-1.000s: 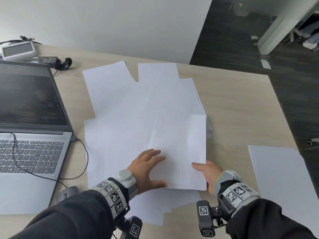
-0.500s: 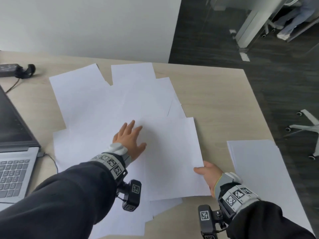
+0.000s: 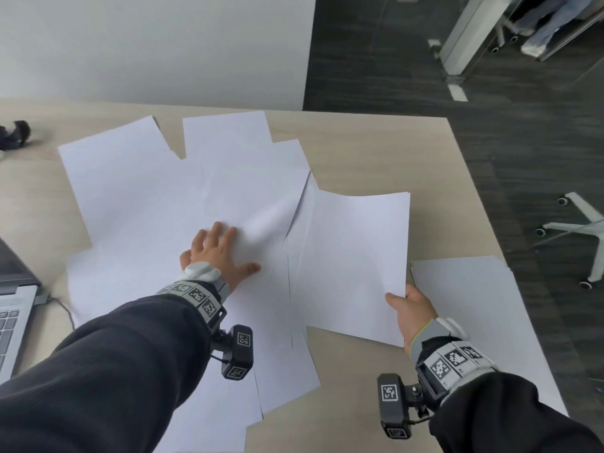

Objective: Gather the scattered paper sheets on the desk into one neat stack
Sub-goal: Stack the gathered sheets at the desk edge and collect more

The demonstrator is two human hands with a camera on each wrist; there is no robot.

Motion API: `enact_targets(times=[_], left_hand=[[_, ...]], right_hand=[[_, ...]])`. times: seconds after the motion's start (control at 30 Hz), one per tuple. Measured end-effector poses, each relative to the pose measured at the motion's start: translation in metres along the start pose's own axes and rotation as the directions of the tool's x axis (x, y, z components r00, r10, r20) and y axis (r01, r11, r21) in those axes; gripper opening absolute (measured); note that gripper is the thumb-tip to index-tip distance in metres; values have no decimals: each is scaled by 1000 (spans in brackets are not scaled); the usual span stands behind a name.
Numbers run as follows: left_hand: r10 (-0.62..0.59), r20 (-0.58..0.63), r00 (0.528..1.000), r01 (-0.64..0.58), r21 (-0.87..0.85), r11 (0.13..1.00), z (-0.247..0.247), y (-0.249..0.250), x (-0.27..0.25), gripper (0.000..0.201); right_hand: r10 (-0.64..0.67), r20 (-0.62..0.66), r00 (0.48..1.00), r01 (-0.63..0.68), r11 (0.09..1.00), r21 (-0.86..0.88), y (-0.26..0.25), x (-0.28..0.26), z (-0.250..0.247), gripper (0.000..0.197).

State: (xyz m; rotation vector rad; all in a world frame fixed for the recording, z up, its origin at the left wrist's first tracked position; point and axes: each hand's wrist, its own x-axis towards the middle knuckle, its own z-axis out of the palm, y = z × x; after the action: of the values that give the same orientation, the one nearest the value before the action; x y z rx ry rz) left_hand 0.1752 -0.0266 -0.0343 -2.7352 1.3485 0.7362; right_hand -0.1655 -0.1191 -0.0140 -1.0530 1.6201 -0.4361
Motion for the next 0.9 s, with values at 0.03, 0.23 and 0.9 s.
enact_targets(times=[0.03,0.23,0.9], left_hand=[[1,-12,1000,-1,-15,1000,-1,-1,0,88],[-19,-85,996,4,-171,985,-10,13,-6,68],[241,45,969,-234,-125,964,61,82,-118,65]], right_hand=[[-6,11,1000,6,1000,11,0,1,1,25],[13,57,998,-15,999,44,-1,4,2,33],[53,183,982,-50,999,-19,28,-6,11,10]])
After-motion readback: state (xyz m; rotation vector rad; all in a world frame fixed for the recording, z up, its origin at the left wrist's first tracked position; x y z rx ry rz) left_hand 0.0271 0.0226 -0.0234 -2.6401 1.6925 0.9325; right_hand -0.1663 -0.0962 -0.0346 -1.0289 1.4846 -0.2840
